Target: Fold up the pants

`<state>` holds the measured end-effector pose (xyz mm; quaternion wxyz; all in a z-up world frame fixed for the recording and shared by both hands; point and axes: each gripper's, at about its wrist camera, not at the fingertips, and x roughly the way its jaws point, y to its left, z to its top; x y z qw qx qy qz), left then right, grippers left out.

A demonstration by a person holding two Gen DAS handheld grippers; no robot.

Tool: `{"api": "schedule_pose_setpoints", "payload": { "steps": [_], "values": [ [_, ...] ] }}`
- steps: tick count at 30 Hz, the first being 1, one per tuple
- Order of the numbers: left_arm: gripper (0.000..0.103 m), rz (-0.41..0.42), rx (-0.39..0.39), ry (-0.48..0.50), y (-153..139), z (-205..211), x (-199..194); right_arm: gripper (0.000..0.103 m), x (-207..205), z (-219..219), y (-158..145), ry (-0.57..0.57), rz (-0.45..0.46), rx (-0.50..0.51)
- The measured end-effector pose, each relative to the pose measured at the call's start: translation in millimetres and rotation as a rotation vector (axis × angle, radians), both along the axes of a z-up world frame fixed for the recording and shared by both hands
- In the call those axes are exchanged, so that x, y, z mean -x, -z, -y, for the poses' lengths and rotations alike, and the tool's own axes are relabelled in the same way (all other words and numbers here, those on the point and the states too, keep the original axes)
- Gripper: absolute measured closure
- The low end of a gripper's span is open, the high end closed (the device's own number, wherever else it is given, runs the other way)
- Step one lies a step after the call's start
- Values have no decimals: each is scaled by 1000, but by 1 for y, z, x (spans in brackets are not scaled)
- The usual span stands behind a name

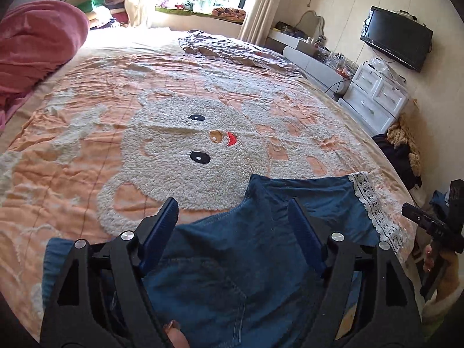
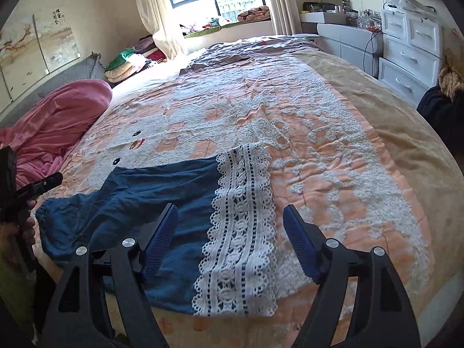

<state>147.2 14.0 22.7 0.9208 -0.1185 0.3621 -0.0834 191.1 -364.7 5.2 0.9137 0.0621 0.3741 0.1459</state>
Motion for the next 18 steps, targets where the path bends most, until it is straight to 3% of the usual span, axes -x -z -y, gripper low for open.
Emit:
{"api": "schedule_pose_setpoints", "payload": {
  "steps": [3, 8, 13, 16, 18],
  "values": [
    [23, 15, -2, -7, -3, -6, 27, 27, 21, 5, 6, 13, -10, -22],
    [23, 17, -59, -45, 0, -26, 71, 27, 36, 12, 24, 42, -62, -32],
    [22, -6, -34, -161, 6, -67, 108, 28, 32, 8, 38, 41, -115, -3],
    [21, -23, -41, -226, 8, -88, 122, 39, 27, 8, 45, 53, -131, 6],
    [21, -45, -19, -256, 12, -100, 127, 53, 26, 5, 47, 56, -135, 0]
  ]
}}
